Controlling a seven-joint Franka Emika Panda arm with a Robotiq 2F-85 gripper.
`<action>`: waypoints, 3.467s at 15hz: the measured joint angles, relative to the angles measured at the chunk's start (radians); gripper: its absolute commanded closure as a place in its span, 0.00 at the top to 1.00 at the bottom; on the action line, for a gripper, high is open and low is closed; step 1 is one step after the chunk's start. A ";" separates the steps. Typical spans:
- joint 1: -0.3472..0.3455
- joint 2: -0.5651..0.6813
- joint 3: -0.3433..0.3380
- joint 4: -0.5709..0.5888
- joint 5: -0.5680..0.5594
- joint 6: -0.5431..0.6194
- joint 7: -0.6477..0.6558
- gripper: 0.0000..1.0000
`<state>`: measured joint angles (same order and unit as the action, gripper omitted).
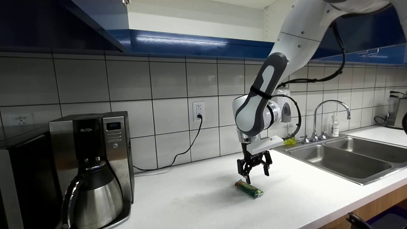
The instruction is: Put the chocolate bar inside the cupboard
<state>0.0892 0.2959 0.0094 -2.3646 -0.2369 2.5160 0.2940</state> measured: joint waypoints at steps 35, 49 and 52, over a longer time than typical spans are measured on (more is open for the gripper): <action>0.091 0.190 -0.055 0.163 0.019 0.038 0.015 1.00; 0.091 0.227 -0.078 0.176 0.019 0.038 0.015 0.72; 0.091 0.235 -0.078 0.181 0.021 0.038 0.015 0.61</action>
<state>0.1805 0.5307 -0.0684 -2.1839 -0.2160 2.5538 0.3093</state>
